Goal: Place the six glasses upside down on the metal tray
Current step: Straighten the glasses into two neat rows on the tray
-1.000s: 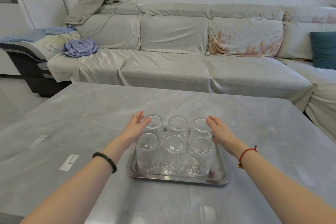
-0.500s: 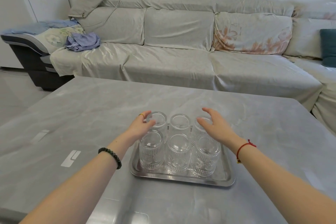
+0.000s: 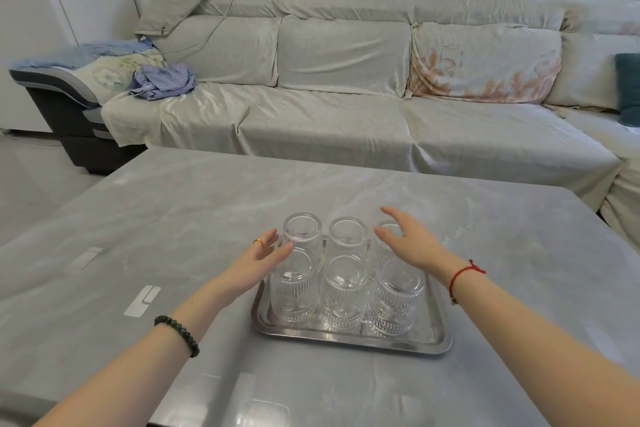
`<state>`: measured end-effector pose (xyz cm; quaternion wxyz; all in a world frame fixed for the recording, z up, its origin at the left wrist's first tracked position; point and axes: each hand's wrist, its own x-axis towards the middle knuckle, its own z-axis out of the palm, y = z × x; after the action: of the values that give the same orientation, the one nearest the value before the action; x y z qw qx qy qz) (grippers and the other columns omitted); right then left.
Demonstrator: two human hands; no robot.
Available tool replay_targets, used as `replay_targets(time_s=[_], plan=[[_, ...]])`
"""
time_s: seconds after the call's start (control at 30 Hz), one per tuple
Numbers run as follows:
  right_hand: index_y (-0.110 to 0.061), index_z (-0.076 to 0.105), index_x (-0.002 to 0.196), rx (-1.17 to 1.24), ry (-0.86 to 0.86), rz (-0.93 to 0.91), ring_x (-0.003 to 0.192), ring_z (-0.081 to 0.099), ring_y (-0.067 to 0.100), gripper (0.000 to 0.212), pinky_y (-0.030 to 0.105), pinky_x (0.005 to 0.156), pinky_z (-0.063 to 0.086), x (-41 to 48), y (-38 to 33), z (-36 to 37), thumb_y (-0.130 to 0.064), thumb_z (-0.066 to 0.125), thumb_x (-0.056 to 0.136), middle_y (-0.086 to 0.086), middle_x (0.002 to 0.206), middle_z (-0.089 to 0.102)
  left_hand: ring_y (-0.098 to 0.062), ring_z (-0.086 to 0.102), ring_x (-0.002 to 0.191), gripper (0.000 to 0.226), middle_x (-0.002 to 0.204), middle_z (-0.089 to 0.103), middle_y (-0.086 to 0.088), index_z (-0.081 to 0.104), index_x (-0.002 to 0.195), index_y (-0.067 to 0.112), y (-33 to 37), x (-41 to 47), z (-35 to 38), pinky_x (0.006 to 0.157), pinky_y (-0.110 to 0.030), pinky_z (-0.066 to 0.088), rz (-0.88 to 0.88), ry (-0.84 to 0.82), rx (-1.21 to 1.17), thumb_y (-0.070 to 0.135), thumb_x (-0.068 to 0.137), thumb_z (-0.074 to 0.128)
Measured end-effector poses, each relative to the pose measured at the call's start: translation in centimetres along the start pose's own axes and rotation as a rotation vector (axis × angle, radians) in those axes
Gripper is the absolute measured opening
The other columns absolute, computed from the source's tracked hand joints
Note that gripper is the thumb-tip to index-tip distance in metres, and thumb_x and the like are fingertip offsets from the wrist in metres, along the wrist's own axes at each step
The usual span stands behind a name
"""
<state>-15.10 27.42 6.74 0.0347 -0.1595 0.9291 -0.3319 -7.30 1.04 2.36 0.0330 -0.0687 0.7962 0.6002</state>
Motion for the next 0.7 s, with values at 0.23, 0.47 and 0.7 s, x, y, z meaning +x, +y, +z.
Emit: replay_targets(time_s=[0.23,0.47,0.7], plan=[[-0.023,0.017,0.141,0.309,-0.045,0.169,0.132,0.034,0.027,0.081,0.034,0.104,0.031,-2.6,3.2,0.4,-0.042,0.064,0.078,0.005,0.151,0.023,-0.005,0.038,0.127,0.085,0.138,0.043,0.006,0.026,0.138,0.019,-2.5,-2.6,0.6,0.109,-0.025,0.028,0.050,-0.163,0.182,0.024,0.069,0.077],[-0.024,0.014,0.141,0.305,0.109,0.096,0.137,0.025,0.022,0.087,0.046,0.114,0.026,-4.5,2.3,1.3,-0.040,0.068,0.075,0.003,0.152,0.020,-0.005,0.047,0.114,0.066,0.122,0.053,0.006,0.039,0.129,0.018,-3.0,-2.6,1.3,0.095,-0.019,0.034,0.063,-0.054,0.230,0.026,0.073,0.073],[-0.030,0.036,0.133,-0.285,0.051,-0.359,0.141,0.014,0.016,0.063,0.043,0.115,-0.004,-8.0,-1.4,4.8,-0.049,0.059,0.078,-0.002,0.148,0.031,-0.005,0.045,0.115,0.062,0.119,0.051,0.010,0.038,0.128,0.020,-2.5,-2.7,1.6,0.093,-0.013,0.034,0.069,-0.068,0.196,0.020,0.075,0.071]])
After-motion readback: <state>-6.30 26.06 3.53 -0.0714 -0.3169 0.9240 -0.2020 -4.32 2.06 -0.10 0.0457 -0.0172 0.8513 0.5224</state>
